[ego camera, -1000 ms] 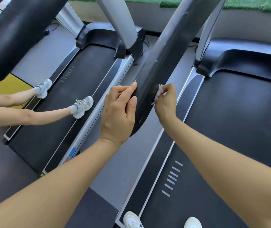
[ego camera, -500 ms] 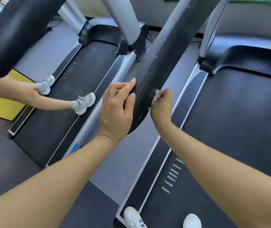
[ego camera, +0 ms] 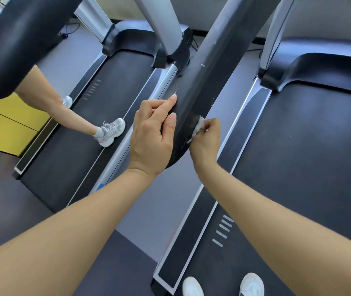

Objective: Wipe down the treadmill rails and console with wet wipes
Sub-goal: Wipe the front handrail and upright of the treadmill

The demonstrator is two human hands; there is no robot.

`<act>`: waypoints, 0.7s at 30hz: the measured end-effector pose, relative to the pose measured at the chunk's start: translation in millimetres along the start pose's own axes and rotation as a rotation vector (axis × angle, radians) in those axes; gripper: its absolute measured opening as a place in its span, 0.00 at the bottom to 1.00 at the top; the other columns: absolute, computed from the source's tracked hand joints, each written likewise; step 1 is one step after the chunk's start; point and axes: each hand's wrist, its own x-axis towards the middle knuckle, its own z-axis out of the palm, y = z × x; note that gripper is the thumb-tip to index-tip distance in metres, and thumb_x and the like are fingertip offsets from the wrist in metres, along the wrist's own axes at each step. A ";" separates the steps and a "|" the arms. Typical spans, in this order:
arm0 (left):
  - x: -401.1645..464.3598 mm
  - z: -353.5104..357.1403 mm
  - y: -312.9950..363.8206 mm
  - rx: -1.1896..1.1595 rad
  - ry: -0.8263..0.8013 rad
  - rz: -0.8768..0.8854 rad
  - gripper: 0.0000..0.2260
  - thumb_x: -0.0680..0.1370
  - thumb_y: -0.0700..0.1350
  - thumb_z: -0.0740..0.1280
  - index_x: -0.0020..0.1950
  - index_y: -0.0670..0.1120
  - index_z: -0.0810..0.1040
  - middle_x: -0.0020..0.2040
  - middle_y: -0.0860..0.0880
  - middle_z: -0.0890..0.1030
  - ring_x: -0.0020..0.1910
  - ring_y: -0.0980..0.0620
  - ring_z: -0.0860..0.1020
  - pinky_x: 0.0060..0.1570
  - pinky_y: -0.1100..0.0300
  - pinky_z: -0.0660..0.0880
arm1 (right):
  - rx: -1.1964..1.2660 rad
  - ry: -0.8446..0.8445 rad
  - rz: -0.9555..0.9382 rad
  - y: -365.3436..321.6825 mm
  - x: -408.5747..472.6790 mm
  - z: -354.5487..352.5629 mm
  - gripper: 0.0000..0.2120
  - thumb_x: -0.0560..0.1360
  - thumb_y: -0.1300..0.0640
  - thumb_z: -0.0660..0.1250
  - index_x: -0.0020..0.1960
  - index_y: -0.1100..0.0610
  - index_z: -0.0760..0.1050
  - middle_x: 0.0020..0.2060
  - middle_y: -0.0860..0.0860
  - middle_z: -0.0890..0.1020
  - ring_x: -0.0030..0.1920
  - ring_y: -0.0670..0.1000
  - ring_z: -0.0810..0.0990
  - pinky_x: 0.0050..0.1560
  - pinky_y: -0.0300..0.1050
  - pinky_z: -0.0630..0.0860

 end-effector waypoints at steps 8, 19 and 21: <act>1.7 -0.3 0.2 -0.012 0.009 0.006 0.16 0.80 0.42 0.59 0.67 0.44 0.75 0.54 0.55 0.68 0.54 0.53 0.71 0.58 0.75 0.61 | 0.134 -0.092 -0.038 0.4 -52.0 1.1 0.10 0.78 0.69 0.51 0.40 0.61 0.63 0.32 0.54 0.70 0.31 0.47 0.66 0.29 0.30 0.68; 0.8 0.1 -0.5 -0.054 -0.015 -0.016 0.17 0.79 0.44 0.58 0.67 0.45 0.74 0.54 0.56 0.68 0.57 0.54 0.70 0.56 0.79 0.58 | 0.155 -0.084 -0.057 9.8 -75.9 9.9 0.10 0.77 0.68 0.51 0.40 0.58 0.63 0.33 0.55 0.72 0.34 0.51 0.70 0.36 0.38 0.70; 1.4 -0.1 -0.8 -0.049 -0.010 -0.010 0.17 0.79 0.43 0.58 0.67 0.45 0.74 0.54 0.56 0.69 0.56 0.53 0.71 0.57 0.78 0.59 | 0.161 -0.055 -0.039 9.4 -59.1 10.4 0.09 0.77 0.67 0.51 0.40 0.60 0.64 0.33 0.56 0.71 0.34 0.52 0.70 0.36 0.41 0.71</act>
